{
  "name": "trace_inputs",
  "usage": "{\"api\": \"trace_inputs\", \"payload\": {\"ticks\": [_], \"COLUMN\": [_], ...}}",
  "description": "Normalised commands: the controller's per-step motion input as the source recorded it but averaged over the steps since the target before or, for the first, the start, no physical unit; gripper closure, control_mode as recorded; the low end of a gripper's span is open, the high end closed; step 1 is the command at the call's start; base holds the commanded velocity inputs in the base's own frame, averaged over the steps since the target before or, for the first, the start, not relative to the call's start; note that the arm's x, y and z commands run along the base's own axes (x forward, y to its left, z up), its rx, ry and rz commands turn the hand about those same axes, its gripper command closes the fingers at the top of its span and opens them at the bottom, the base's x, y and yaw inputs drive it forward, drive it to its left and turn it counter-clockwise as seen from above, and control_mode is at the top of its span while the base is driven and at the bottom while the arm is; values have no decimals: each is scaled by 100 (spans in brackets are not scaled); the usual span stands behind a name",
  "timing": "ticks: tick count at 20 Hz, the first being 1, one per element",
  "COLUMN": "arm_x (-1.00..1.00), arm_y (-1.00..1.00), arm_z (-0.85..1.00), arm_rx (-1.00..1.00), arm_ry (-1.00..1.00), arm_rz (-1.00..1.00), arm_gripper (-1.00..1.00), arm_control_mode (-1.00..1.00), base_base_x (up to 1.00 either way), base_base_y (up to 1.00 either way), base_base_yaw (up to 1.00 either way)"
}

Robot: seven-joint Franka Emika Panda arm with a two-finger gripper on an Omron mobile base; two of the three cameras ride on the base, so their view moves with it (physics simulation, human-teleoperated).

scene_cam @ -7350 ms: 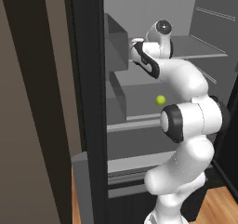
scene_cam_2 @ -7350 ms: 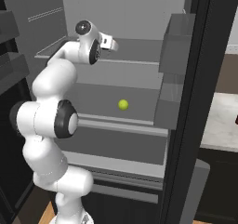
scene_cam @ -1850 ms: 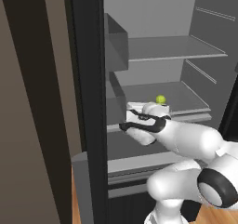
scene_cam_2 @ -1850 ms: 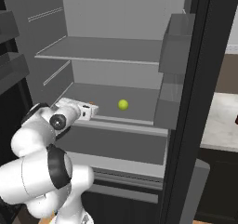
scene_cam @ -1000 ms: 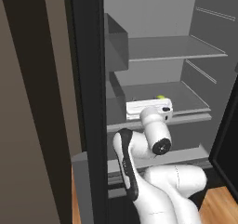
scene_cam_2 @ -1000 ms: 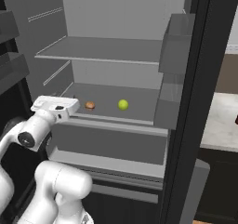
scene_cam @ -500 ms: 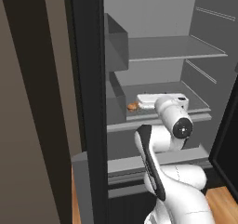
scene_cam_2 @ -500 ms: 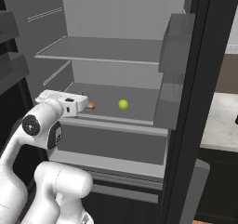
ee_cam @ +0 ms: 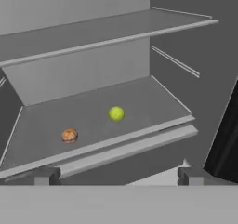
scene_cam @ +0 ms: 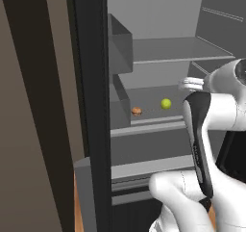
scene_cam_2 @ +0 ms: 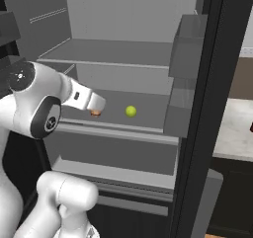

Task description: Place the ketchup and condiment bottle from the counter to the top shelf of the fridge. If the existing items in the fridge are on the top shelf, move them to other shelves.

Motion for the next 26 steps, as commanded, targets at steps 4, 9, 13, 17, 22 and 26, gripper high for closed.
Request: {"api": "trace_inputs", "payload": {"ticks": [4, 9, 13, 17, 22, 26], "arm_x": [-99, -15, -81, -52, -7, -16], "arm_y": [-10, 2, 37, 38, 18, 0], "arm_z": [6, 0, -8, 0, 0, 0], "arm_rx": [0, 0, 0, -5, -5, 0], "arm_ry": [30, 0, -1, -19, -16, 0], "arm_rz": [-3, 1, 17, 20, 10, 0], "arm_gripper": [-100, -100, -100, -100, -100, -100], "arm_control_mode": [-100, -100, -100, -100, -100, -100], "base_base_x": [0, 0, 0, 0, 0, 0], "base_base_y": [0, 0, 0, 0, 0, 0], "base_base_yaw": [0, 0, 0, 0, 0, 0]}}
